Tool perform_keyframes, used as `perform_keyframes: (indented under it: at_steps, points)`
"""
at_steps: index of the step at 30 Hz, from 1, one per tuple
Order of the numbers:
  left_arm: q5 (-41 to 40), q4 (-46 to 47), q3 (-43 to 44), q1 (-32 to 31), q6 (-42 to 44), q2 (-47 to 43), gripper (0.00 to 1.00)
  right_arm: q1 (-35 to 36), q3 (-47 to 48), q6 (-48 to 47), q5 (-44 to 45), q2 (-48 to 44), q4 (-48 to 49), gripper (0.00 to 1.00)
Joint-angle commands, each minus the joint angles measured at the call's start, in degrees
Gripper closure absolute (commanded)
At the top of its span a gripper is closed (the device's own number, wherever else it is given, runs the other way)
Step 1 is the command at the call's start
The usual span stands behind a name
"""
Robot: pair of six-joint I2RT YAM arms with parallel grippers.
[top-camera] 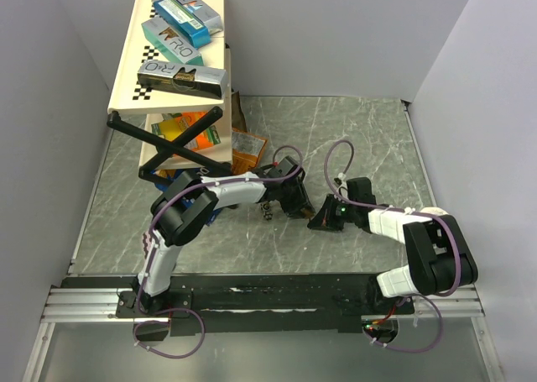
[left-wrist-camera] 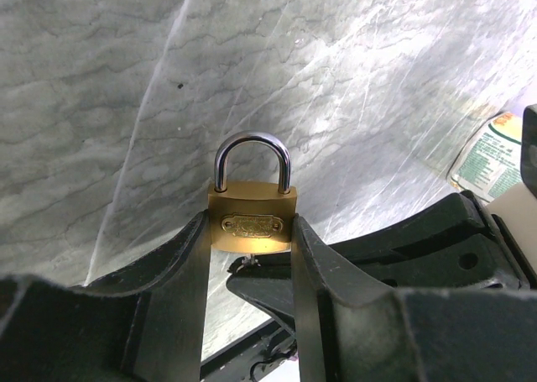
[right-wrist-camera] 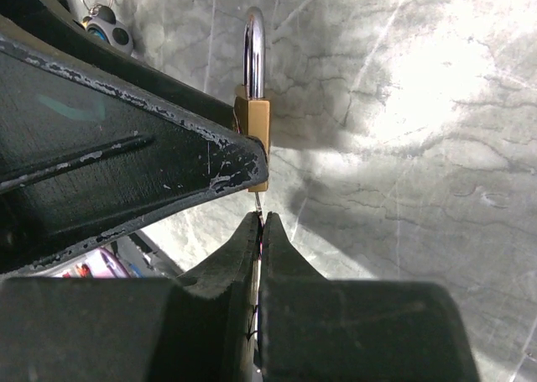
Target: Unlock with the key
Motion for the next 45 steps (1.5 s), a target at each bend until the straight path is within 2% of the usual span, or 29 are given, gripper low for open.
perform_keyframes:
  at_steps: [1, 9, 16, 45]
  points:
    - [10.4, -6.9, -0.2, -4.4, -0.7, -3.7, 0.99, -0.7, 6.9, -0.8, 5.5, -1.3, 10.5, 1.0]
    - [10.4, -3.9, -2.3, -5.6, -1.4, -6.0, 0.99, -0.8, 9.1, -2.4, 5.4, -0.6, 7.0, 1.0]
    - [9.2, -5.3, -2.2, -6.6, -1.0, -6.8, 0.99, -0.8, 9.1, -2.3, 5.6, -2.0, 6.7, 1.0]
    - [10.8, -4.3, -4.8, -7.9, -0.3, -9.8, 0.99, -1.4, 12.4, 3.1, 7.2, -6.2, 5.1, 1.0]
